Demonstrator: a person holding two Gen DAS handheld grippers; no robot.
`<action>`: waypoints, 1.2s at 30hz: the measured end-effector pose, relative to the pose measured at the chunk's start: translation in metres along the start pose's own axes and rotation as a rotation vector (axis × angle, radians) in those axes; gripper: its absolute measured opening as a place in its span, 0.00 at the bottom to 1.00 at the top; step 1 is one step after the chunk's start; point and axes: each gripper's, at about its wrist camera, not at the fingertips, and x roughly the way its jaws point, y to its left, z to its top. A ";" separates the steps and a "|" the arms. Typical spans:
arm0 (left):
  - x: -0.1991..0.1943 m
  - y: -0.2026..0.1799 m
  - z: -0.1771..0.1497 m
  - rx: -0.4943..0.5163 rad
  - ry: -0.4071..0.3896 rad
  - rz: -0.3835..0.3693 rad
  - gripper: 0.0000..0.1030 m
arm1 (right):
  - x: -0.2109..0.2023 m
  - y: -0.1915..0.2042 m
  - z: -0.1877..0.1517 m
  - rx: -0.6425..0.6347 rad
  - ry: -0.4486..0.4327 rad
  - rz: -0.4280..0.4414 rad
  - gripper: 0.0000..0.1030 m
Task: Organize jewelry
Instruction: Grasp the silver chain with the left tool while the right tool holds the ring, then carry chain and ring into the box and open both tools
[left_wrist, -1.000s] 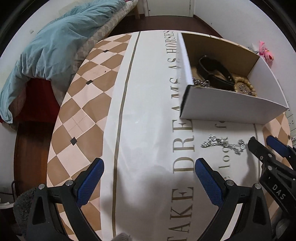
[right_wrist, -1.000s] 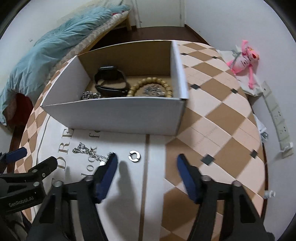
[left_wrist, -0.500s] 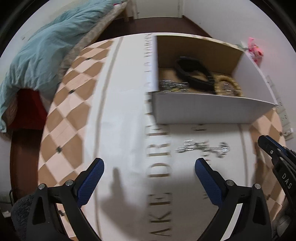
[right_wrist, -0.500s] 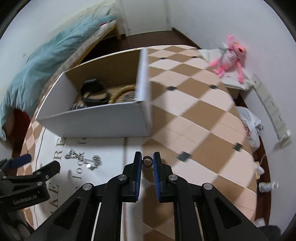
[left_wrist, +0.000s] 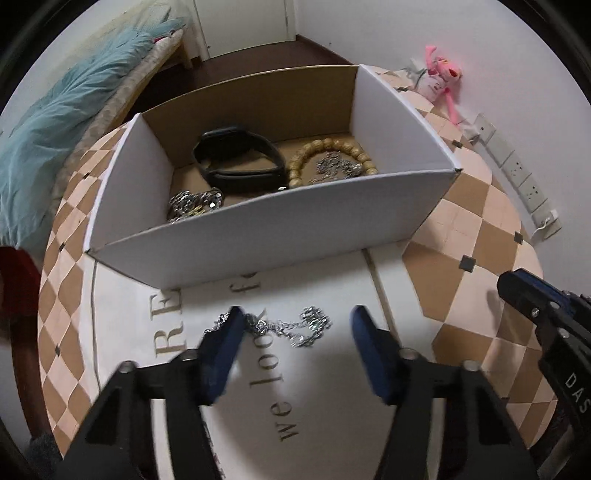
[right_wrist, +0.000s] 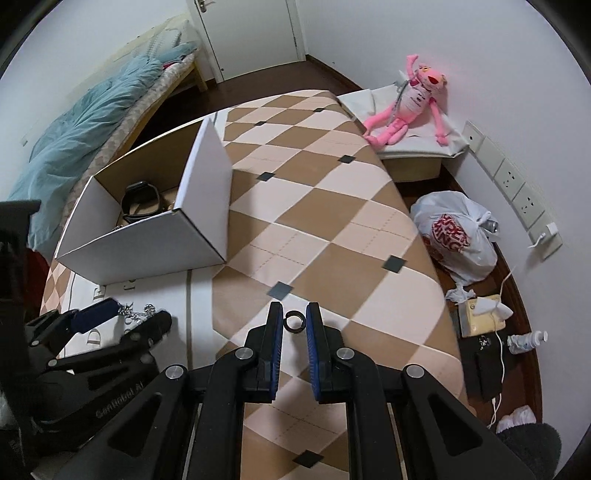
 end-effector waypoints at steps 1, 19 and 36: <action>-0.001 -0.001 0.001 0.004 -0.006 0.003 0.33 | 0.000 -0.001 0.000 0.002 0.001 -0.001 0.13; -0.110 0.062 0.012 -0.096 -0.141 -0.140 0.03 | -0.069 0.029 0.033 -0.007 -0.112 0.151 0.13; -0.044 0.049 0.001 -0.151 0.003 -0.113 0.80 | -0.033 0.008 0.012 0.050 -0.025 0.094 0.13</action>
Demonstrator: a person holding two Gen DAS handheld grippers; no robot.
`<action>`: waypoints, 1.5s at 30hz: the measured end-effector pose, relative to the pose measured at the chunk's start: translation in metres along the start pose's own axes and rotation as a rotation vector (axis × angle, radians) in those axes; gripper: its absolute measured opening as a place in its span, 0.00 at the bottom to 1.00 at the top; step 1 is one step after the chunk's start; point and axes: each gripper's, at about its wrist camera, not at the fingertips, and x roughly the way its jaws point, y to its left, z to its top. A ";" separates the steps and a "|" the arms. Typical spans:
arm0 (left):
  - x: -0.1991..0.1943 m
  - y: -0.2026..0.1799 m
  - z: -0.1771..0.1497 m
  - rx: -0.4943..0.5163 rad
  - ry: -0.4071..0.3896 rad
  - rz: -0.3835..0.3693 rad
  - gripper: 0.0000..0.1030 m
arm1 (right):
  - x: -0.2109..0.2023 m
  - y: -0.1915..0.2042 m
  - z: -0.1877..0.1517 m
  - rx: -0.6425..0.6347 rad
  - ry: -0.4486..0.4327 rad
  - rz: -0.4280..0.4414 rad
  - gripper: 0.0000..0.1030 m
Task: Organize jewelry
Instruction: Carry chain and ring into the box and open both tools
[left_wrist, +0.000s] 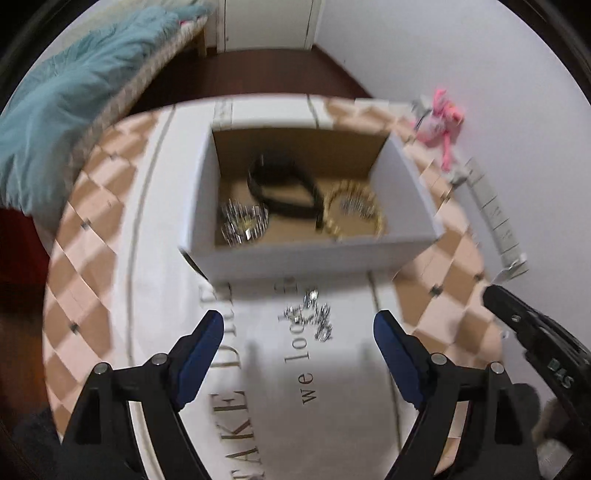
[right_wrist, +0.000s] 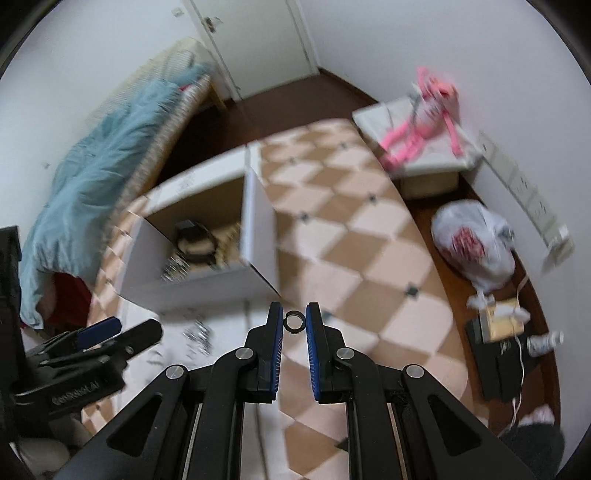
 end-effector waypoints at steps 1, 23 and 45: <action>0.009 -0.002 -0.003 0.001 0.016 0.015 0.80 | 0.003 -0.004 -0.003 0.007 0.006 -0.007 0.13; -0.001 -0.013 -0.018 0.067 -0.044 -0.039 0.03 | -0.012 -0.014 0.003 0.023 -0.023 -0.005 0.13; -0.060 0.022 0.092 -0.011 -0.091 -0.204 0.03 | -0.007 0.077 0.103 -0.173 0.031 0.151 0.13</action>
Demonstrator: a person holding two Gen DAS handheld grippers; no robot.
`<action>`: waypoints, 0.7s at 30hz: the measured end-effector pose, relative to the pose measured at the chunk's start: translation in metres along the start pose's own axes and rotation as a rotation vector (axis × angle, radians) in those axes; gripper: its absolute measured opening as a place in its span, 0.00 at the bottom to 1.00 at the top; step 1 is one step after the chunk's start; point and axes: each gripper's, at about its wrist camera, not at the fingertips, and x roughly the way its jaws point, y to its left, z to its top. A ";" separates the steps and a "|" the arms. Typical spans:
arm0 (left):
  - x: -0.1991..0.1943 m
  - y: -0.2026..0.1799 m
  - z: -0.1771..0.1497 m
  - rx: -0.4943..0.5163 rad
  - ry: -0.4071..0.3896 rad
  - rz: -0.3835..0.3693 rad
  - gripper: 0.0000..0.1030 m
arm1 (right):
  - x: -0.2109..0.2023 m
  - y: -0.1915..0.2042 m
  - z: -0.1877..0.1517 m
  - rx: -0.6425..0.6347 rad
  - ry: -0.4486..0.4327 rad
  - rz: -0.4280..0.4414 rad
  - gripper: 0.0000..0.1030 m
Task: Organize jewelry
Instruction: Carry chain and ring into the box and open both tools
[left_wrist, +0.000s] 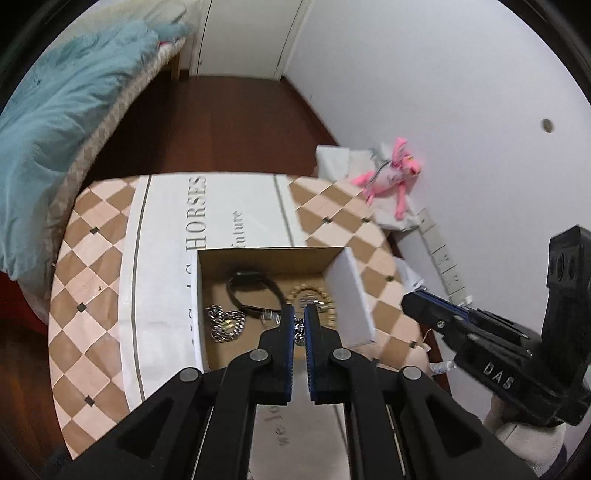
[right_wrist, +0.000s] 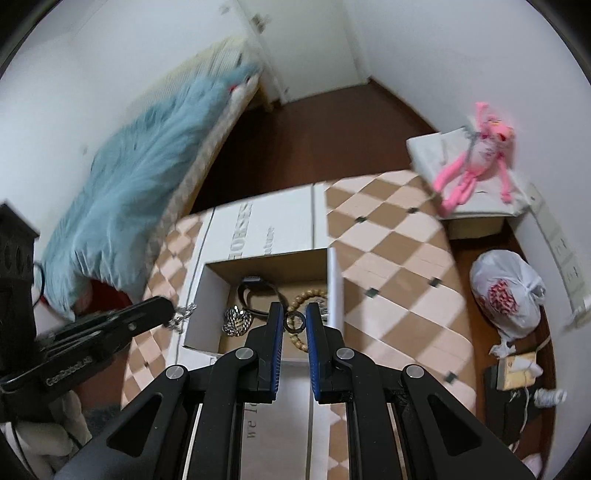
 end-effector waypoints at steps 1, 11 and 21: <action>0.008 0.004 0.003 -0.004 0.018 0.007 0.03 | 0.012 0.003 0.005 -0.012 0.024 -0.002 0.13; 0.046 0.035 0.016 -0.061 0.128 0.111 0.06 | 0.080 0.015 0.039 -0.092 0.190 -0.067 0.13; 0.041 0.051 0.021 -0.072 0.086 0.235 0.48 | 0.083 0.014 0.046 -0.070 0.197 -0.098 0.37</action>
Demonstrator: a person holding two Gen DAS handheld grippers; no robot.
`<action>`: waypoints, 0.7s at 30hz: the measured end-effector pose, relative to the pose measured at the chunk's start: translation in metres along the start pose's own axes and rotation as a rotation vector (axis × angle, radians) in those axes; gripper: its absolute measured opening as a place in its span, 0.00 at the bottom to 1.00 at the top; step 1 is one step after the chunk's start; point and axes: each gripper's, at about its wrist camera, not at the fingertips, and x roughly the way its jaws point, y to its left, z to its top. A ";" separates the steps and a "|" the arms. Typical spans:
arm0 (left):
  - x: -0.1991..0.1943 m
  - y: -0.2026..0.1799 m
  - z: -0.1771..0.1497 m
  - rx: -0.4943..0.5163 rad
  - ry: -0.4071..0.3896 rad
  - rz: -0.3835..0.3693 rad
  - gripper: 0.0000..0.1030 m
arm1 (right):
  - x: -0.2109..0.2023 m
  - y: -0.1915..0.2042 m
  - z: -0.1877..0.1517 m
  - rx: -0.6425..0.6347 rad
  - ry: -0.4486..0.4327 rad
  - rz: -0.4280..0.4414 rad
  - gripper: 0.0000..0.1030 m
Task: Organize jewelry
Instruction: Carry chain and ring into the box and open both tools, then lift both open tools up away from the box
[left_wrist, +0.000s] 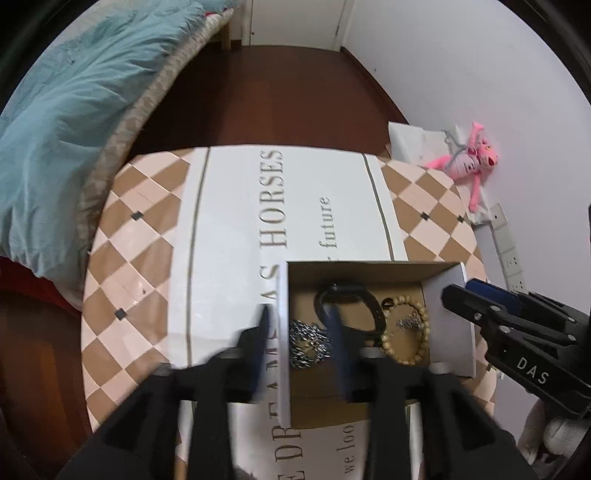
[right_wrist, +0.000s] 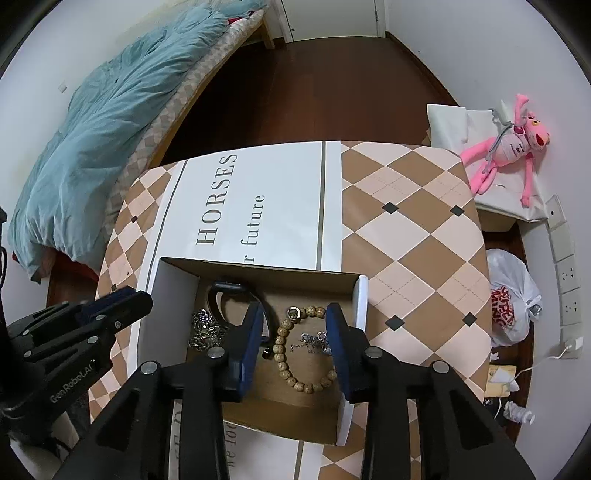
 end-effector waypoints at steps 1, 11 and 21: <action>-0.004 0.001 -0.001 -0.001 -0.015 0.006 0.68 | -0.003 0.000 -0.001 -0.001 -0.007 -0.006 0.38; -0.018 -0.004 -0.020 0.019 -0.058 0.101 0.93 | -0.023 -0.005 -0.031 0.002 -0.032 -0.246 0.93; -0.041 -0.014 -0.042 0.016 -0.089 0.116 0.94 | -0.051 -0.010 -0.064 0.048 -0.068 -0.289 0.96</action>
